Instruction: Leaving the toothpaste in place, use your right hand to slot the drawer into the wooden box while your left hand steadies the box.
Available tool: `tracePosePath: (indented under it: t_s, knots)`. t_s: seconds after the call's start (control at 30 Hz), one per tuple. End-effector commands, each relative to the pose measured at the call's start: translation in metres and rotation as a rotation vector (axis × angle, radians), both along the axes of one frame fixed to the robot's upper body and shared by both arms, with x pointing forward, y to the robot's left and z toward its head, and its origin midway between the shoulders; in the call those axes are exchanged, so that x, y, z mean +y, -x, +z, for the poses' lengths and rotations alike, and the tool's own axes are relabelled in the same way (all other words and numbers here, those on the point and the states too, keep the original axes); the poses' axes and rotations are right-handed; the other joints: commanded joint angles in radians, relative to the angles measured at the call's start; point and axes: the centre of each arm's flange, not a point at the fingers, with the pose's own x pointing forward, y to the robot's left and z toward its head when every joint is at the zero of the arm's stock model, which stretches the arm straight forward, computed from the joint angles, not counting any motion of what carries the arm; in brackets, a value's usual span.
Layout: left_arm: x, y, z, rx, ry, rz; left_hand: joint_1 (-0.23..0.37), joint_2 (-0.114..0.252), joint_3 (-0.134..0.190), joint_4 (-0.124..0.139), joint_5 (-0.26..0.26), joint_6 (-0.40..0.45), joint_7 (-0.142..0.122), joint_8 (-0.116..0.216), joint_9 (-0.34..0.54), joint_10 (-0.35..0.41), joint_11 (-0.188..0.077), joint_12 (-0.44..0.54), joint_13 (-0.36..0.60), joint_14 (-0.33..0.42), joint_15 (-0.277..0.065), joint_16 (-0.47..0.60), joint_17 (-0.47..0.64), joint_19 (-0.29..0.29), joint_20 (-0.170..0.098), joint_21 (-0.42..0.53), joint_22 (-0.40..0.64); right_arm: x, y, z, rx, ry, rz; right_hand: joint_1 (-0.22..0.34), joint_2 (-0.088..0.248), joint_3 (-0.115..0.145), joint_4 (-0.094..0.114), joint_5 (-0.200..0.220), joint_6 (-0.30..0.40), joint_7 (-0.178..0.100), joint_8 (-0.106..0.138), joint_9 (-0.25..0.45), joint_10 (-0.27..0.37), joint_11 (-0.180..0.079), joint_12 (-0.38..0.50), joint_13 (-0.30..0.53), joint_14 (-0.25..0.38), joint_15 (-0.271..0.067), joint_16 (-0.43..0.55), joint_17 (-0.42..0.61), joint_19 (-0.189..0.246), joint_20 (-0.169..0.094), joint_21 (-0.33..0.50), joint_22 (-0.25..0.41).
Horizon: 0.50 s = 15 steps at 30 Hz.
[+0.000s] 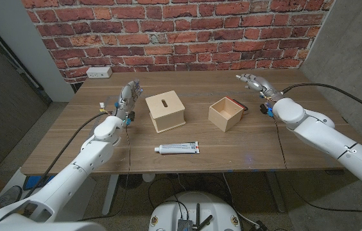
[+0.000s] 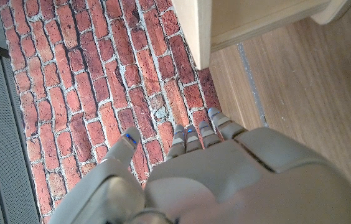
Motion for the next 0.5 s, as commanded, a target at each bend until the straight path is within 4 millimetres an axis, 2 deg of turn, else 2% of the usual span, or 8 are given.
tracePosePath:
  t_s: [0.03,0.1,0.37,0.47,0.5]
  knots:
    - [-0.002,-0.002,-0.001,0.005,0.007,-0.005,0.008,0.06,0.003,-0.007,0.003,0.004,-0.003,0.0,0.005,0.003,0.001,0.001,0.002,0.008,0.001,0.003,0.0,-0.004,-0.05,0.0,0.003,0.008,0.01,0.01,0.049,0.151,-0.115,0.038,-0.006,0.008,-0.022,-0.009,0.004,0.006,0.008,0.006,0.007,0.0,0.007,0.004,0.012,0.007,0.008,-0.004,-0.01,0.028,-0.006,0.004]
    - [-0.001,-0.001,-0.002,0.004,0.01,-0.004,0.009,0.061,0.004,-0.008,0.003,0.005,-0.003,0.0,0.005,0.005,0.001,0.001,0.002,0.009,0.001,0.003,0.0,-0.004,-0.049,0.0,0.003,0.01,0.011,0.011,0.056,0.166,-0.131,0.061,-0.008,0.016,-0.038,-0.013,0.008,0.002,0.011,0.007,0.007,-0.001,0.008,0.006,0.022,0.016,0.012,-0.007,-0.022,0.05,-0.008,0.005]
    - [-0.002,-0.001,-0.005,0.008,0.015,-0.004,0.01,0.064,0.005,-0.011,0.003,0.006,-0.003,0.001,0.005,0.007,0.001,0.001,0.001,0.013,0.002,0.004,0.001,-0.003,-0.049,0.002,0.003,0.021,0.014,0.019,0.087,0.265,-0.187,0.113,-0.014,0.034,-0.059,-0.011,0.031,0.011,0.022,0.01,0.023,0.004,0.015,0.011,0.059,0.043,0.027,-0.013,-0.019,0.084,-0.001,0.005]
    - [-0.003,-0.001,-0.006,0.011,0.017,-0.006,0.011,0.065,0.005,-0.012,0.003,0.007,-0.002,0.001,0.005,0.009,0.001,0.002,0.001,0.014,0.001,0.004,0.001,-0.003,-0.049,0.003,0.003,0.025,0.015,0.022,0.103,0.293,-0.209,0.138,-0.02,0.041,-0.065,-0.006,0.033,0.015,0.023,0.011,0.033,0.016,0.02,0.014,0.075,0.062,0.033,-0.014,-0.011,0.098,0.002,0.005]
    - [-0.003,-0.001,-0.007,0.011,0.018,-0.006,0.011,0.065,0.006,-0.012,0.003,0.007,-0.002,0.001,0.005,0.008,0.001,0.002,0.001,0.014,0.002,0.004,0.001,-0.003,-0.049,0.003,0.003,0.026,0.016,0.023,0.108,0.302,-0.213,0.152,-0.025,0.046,-0.067,-0.003,0.033,0.018,0.024,0.012,0.038,0.024,0.023,0.017,0.082,0.068,0.037,-0.014,-0.006,0.114,0.004,0.005]
